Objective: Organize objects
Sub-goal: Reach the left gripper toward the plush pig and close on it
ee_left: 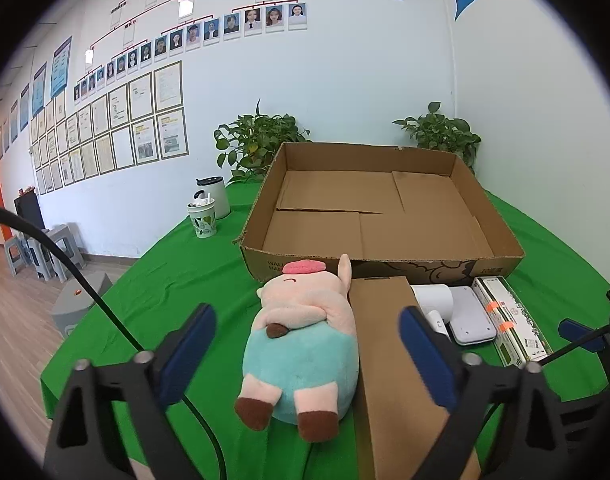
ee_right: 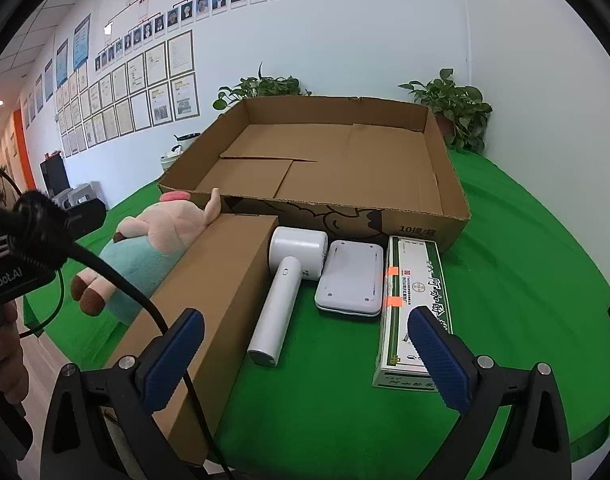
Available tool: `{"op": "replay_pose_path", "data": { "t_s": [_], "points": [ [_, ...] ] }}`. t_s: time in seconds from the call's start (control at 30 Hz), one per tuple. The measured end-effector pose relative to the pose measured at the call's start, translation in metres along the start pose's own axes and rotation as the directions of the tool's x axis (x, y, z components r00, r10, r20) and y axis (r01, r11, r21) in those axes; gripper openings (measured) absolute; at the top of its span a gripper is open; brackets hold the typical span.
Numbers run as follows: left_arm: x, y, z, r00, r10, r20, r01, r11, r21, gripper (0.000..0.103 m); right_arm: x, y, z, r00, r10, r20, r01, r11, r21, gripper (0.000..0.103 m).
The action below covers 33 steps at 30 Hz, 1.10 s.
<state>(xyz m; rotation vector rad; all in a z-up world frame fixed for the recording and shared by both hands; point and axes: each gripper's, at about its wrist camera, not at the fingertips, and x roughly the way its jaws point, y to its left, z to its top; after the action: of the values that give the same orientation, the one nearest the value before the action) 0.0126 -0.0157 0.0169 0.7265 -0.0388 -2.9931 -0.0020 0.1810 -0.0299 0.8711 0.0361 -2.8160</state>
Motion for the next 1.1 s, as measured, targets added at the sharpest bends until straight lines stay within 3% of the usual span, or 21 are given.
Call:
{"op": "replay_pose_path", "data": {
  "t_s": [0.03, 0.1, 0.13, 0.17, 0.23, 0.27, 0.3, 0.33, 0.37, 0.4, 0.43, 0.47, 0.5, 0.63, 0.87, 1.1],
  "points": [
    [0.000, 0.000, -0.001, 1.000, 0.003, -0.008, -0.003, 1.000, 0.004, 0.066, -0.003, 0.000, -0.001, 1.000, 0.013, 0.006, -0.013, 1.000, 0.006, 0.098],
    [0.004, 0.001, -0.002, 0.999, -0.003, -0.048, 0.004, 1.000, 0.006, 0.013, -0.007, 0.001, -0.004, 1.000, 0.022, 0.007, -0.022, 1.000, 0.011, 0.083],
    [0.007, 0.003, -0.003, 0.997, -0.014, -0.077, 0.014, 1.000, -0.006, 0.006, -0.008, 0.001, -0.005, 1.000, 0.016, 0.002, -0.016, 1.000, 0.013, 0.064],
    [0.007, 0.006, -0.003, 0.996, -0.023, -0.090, 0.021, 0.999, -0.025, 0.006, -0.010, 0.001, -0.006, 1.000, 0.009, -0.005, -0.009, 1.000, 0.019, 0.036],
    [0.005, 0.012, -0.003, 0.996, -0.017, -0.083, 0.013, 0.998, -0.056, 0.006, -0.013, -0.001, -0.006, 1.000, -0.010, -0.004, 0.010, 1.000, 0.029, 0.013],
    [0.005, 0.015, -0.002, 0.997, 0.002, -0.078, -0.007, 0.998, -0.065, 0.022, -0.015, -0.001, -0.005, 1.000, -0.014, 0.006, 0.014, 0.999, 0.029, 0.013],
    [0.005, 0.018, 0.000, 0.997, 0.026, -0.078, -0.032, 0.997, -0.073, 0.066, -0.018, -0.001, -0.005, 1.000, -0.016, 0.015, 0.015, 1.000, 0.021, 0.013],
    [0.005, 0.021, 0.000, 0.997, 0.037, -0.073, -0.043, 0.995, -0.085, 0.089, -0.019, -0.001, -0.003, 1.000, -0.019, 0.020, 0.019, 1.000, 0.009, 0.013],
    [0.003, 0.025, 0.001, 0.998, 0.038, -0.050, -0.043, 0.993, -0.108, 0.103, -0.020, 0.000, -0.001, 1.000, -0.024, 0.021, 0.024, 1.000, 0.001, 0.015],
    [0.000, 0.028, 0.001, 0.999, 0.028, -0.021, -0.031, 0.991, -0.130, 0.102, -0.020, 0.000, 0.001, 0.999, -0.032, 0.018, 0.032, 0.999, 0.001, 0.021],
    [-0.001, 0.030, 0.002, 1.000, 0.016, -0.013, -0.018, 0.991, -0.133, 0.102, -0.019, 0.000, 0.002, 0.999, -0.046, 0.011, 0.046, 0.999, 0.003, 0.045],
    [0.001, 0.031, 0.003, 1.000, 0.007, -0.014, -0.009, 0.992, -0.123, 0.102, -0.017, 0.000, 0.004, 0.999, -0.052, 0.008, 0.052, 0.999, 0.004, 0.091],
    [0.003, 0.030, 0.003, 1.000, 0.008, -0.015, -0.009, 0.994, -0.109, 0.102, -0.016, -0.001, 0.004, 0.999, -0.049, 0.009, 0.049, 0.999, 0.012, 0.103],
    [0.010, 0.031, 0.001, 0.999, -0.002, -0.035, 0.000, 0.997, -0.075, 0.102, -0.004, -0.009, 0.007, 0.999, -0.032, -0.024, 0.033, 0.998, 0.059, 0.103],
    [0.029, 0.038, 0.003, 0.992, -0.034, -0.126, 0.026, 0.997, -0.068, 0.102, 0.011, -0.016, 0.016, 0.999, -0.022, -0.036, 0.023, 1.000, 0.016, 0.103],
    [0.046, 0.042, -0.001, 0.968, -0.143, -0.207, 0.130, 0.989, -0.074, 0.102, 0.023, -0.019, 0.016, 0.998, 0.062, -0.027, -0.062, 0.998, -0.029, 0.103]
  ]
}}
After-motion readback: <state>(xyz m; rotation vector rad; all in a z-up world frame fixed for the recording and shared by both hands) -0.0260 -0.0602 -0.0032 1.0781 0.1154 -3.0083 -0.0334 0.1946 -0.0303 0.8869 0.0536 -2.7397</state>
